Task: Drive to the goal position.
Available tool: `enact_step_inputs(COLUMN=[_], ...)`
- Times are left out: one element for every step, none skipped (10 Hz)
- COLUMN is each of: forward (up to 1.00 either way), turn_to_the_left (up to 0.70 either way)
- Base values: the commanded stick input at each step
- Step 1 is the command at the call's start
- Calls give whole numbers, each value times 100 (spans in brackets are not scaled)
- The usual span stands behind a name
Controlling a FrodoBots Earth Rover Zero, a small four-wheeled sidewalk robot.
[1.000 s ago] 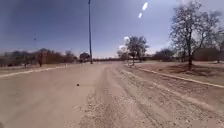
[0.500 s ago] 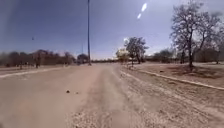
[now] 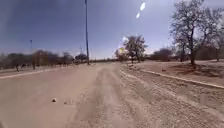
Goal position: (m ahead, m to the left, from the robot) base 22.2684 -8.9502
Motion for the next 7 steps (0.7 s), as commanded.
enact_step_inputs(forward=[100,100,100,100,100,100,100], turn_to_the_left=[0,0,0,0,0,0,0])
